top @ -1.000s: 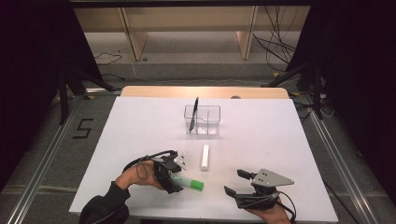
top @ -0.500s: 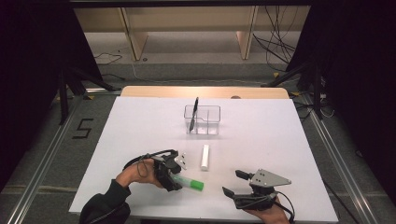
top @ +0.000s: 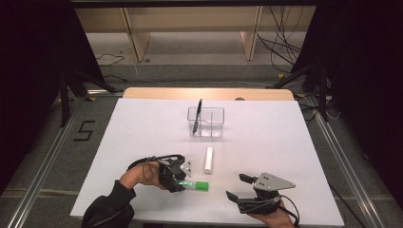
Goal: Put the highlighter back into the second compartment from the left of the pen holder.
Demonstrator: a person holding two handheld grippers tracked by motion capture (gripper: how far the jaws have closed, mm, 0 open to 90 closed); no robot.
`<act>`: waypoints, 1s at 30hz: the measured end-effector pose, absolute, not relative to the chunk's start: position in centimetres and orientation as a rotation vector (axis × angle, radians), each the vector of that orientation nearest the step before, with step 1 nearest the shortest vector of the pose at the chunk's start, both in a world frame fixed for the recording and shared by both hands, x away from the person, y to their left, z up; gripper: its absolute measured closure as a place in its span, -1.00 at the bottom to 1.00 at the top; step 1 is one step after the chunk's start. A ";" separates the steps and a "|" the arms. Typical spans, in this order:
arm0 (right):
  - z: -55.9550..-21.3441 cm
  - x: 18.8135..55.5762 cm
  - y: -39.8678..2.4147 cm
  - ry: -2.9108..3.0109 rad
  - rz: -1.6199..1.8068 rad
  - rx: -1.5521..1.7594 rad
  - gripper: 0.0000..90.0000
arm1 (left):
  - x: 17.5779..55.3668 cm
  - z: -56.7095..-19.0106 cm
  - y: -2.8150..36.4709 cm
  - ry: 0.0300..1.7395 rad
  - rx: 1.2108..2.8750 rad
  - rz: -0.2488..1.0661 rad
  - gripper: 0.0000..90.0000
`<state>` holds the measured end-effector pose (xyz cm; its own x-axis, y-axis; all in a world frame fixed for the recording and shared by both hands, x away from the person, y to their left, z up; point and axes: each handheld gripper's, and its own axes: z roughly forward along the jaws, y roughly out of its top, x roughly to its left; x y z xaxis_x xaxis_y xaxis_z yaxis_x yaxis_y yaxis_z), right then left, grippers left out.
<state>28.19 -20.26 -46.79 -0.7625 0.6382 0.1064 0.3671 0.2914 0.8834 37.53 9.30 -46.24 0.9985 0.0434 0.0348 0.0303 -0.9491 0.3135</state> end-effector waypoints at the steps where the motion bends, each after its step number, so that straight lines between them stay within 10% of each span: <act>1: -46.8 28.2 -20.3 2.296 1.459 0.919 -0.43 | 37.5 -46.3 9.4 0.029 2.817 0.059 0.43; 30: -46.7 28.2 -20.4 2.283 1.474 0.947 -0.43 | 36.8 -44.1 10.1 0.049 2.600 0.058 0.47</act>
